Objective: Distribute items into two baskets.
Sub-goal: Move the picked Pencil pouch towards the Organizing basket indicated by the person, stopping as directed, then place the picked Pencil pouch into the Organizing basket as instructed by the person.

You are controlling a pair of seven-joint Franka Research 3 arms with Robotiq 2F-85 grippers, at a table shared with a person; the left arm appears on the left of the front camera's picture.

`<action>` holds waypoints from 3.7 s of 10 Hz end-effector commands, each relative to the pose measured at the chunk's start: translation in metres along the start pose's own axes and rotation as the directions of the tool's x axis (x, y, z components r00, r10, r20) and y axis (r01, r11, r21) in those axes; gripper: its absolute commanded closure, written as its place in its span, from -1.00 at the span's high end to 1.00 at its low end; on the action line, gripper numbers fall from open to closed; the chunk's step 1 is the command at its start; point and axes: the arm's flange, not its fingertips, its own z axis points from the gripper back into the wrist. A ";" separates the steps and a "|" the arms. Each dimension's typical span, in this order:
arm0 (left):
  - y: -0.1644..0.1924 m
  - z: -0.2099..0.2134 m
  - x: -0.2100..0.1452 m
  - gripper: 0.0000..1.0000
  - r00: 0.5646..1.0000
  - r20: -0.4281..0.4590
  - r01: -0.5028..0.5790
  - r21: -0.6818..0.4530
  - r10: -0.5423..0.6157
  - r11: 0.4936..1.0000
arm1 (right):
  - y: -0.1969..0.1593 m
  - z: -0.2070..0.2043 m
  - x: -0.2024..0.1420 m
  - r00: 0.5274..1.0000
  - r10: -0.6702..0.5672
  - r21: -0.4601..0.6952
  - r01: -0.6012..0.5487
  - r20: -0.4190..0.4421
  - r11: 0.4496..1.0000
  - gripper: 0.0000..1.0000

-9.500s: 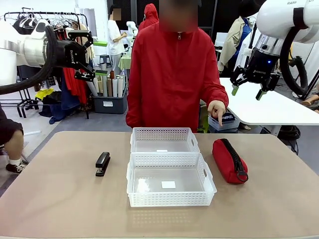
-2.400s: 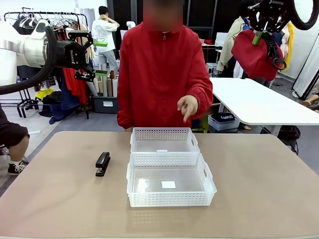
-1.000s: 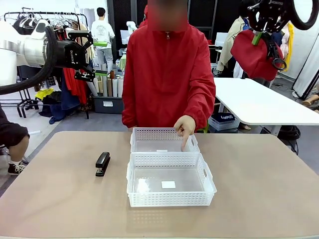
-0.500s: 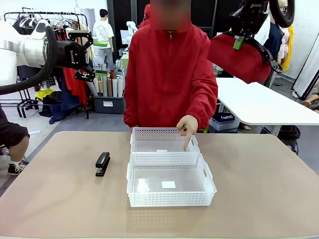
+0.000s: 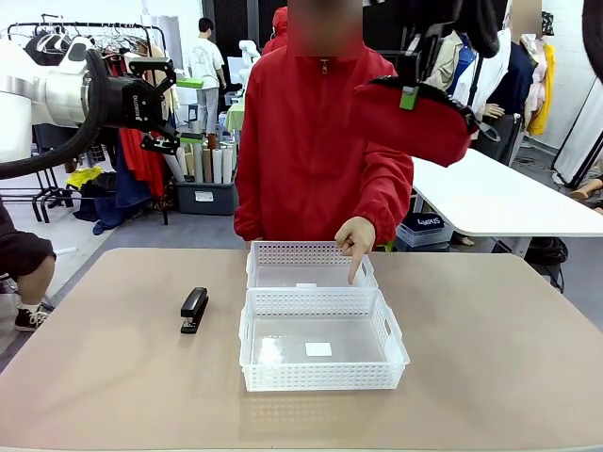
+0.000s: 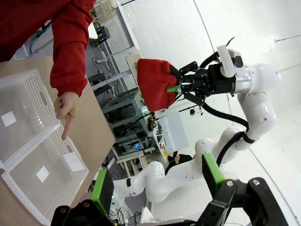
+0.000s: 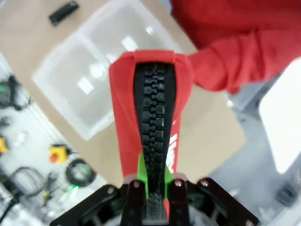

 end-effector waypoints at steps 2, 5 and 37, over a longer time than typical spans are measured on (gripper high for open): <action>-0.003 0.001 0.000 1.00 1.000 0.000 0.005 -0.003 -0.005 1.000 | 0.016 -0.016 0.019 0.973 0.231 -0.037 -0.231 -0.010 0.972 -1.00; -0.003 0.001 0.000 1.00 1.000 0.000 0.005 -0.003 -0.005 1.000 | 0.035 -0.041 0.033 0.922 0.386 -0.032 -0.385 0.040 0.922 -1.00; -0.003 0.001 0.000 1.00 1.000 0.000 0.005 -0.003 -0.005 1.000 | 0.093 -0.104 0.051 0.828 0.560 0.023 -0.559 -0.031 0.829 -1.00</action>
